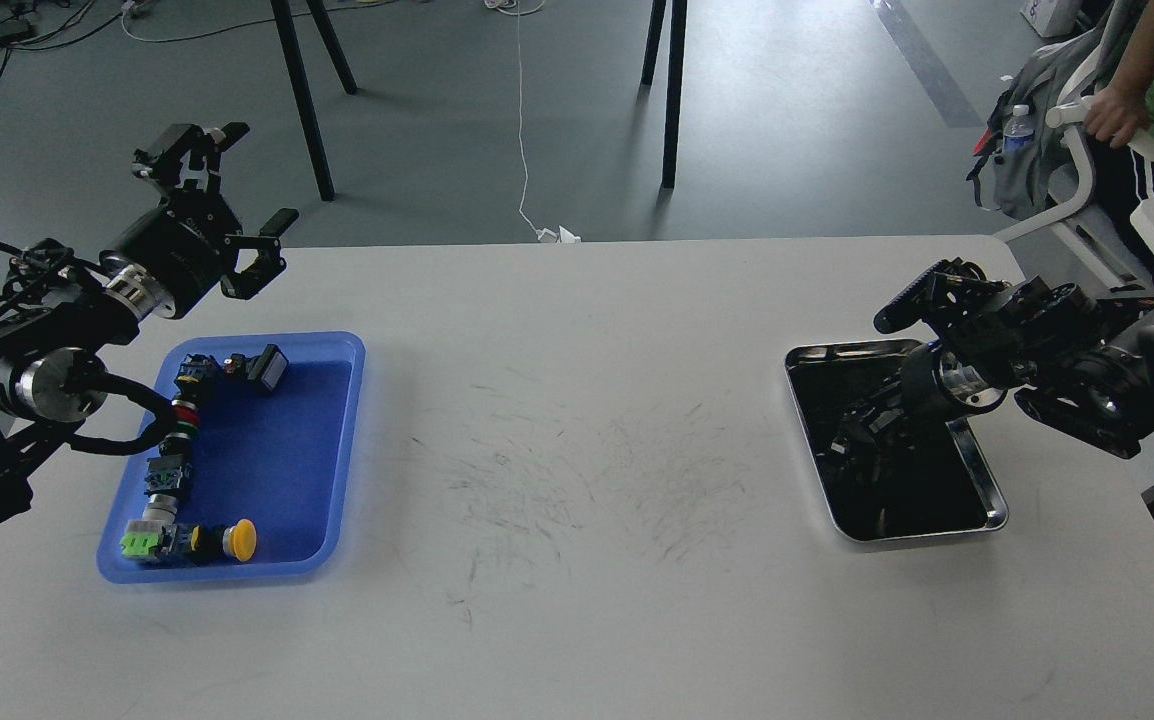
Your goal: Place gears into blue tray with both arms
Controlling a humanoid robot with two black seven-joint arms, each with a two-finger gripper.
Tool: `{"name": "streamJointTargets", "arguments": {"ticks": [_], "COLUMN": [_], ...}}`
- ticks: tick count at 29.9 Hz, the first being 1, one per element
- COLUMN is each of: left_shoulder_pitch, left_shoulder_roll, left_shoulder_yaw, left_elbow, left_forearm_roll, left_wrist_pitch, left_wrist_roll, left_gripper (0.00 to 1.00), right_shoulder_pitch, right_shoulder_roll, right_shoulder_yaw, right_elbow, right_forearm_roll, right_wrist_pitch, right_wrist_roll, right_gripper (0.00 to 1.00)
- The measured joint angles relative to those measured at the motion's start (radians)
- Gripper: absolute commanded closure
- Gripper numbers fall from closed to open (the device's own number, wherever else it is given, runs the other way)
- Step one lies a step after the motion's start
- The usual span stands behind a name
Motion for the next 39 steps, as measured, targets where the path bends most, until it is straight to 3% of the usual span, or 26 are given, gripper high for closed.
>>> {"name": "streamJointTargets", "arguments": {"ticks": [12, 17, 28, 39], "left_shoulder_pitch": [0.002, 0.007, 0.008, 0.009], "left_shoulder_roll": [0.013, 0.020, 0.065, 0.096], "left_shoulder_yaw": [0.000, 0.000, -0.003, -0.003], "left_elbow": [0.000, -0.001, -0.013, -0.016], "left_forearm_roll": [0.000, -0.001, -0.003, -0.003], "left_wrist_pitch": [-0.003, -0.006, -0.009, -0.007], "left_wrist_roll": [0.000, 0.000, -0.002, -0.002], "left_gripper": [0.01, 0.01, 0.01, 0.01], "right_shoulder_pitch": [0.034, 0.027, -0.061, -0.136], "right_shoulder_roll": [0.028, 0.078, 0.334, 0.358], "right_shoulder_yaw": [0.187, 0.336, 0.510, 0.507], "right_elbow": [-0.005, -0.016, -0.059, -0.088], "right_forearm_roll": [0.005, 0.004, 0.009, -0.004], "right_wrist_pitch": [-0.020, -0.106, -0.346, -0.440], "right_wrist_roll": [-0.004, -0.006, -0.010, 0.002], "right_gripper": [0.99, 0.99, 0.99, 0.99]}}
